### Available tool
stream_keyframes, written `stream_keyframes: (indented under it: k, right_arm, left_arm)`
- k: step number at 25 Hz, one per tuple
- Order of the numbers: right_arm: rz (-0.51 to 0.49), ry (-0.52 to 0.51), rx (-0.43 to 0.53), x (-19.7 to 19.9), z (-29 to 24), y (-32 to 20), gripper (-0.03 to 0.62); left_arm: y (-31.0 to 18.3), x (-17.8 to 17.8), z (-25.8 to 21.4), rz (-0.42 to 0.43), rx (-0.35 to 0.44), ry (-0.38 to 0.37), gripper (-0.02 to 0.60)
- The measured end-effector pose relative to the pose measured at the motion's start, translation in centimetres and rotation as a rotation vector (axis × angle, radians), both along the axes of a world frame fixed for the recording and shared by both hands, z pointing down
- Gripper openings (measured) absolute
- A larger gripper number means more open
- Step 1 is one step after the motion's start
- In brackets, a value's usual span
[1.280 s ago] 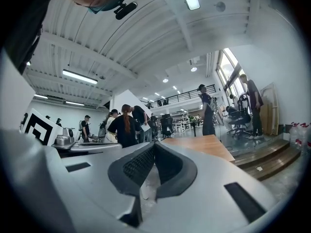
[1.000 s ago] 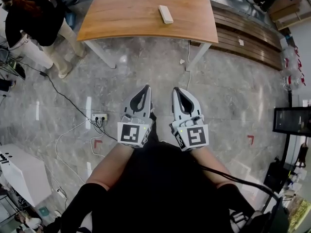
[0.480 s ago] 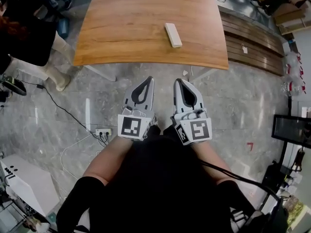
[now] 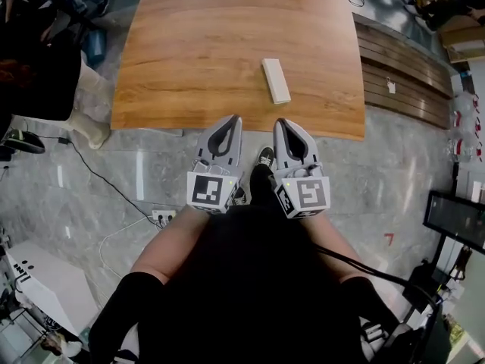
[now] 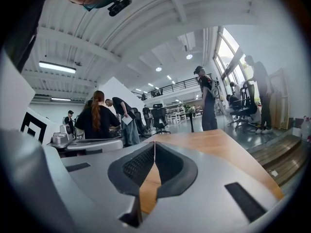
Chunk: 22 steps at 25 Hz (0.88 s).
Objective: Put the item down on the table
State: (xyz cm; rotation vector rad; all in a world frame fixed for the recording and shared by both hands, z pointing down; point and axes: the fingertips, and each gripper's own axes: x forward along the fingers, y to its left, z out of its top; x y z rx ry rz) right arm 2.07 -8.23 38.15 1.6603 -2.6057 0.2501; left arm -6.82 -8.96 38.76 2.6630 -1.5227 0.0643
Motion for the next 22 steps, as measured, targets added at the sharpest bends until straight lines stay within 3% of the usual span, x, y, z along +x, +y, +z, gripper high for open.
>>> stream_keyframes:
  k: [5, 10, 15, 22]
  right_arm:
    - [-0.04, 0.073, -0.106, 1.5, 4.4, -7.7, 0.014]
    - [-0.12, 0.171, -0.359, 3.1, 13.5, -13.8, 0.018]
    - [-0.175, 0.206, -0.525, 3.7, 19.5, -17.0, 0.166]
    - [-0.189, 0.274, -0.679, 3.1, 24.4, -19.9, 0.243]
  left_arm:
    - [-6.7, 2.2, 3.0, -0.007, -0.059, -0.023, 0.003]
    - [-12.3, 4.7, 7.1, -0.025, -0.131, -0.052, 0.003]
    - [-15.8, 5.0, 12.4, -0.045, -0.232, -0.08, 0.003]
    - [-19.7, 5.5, 17.7, -0.006, -0.347, -0.097, 0.003]
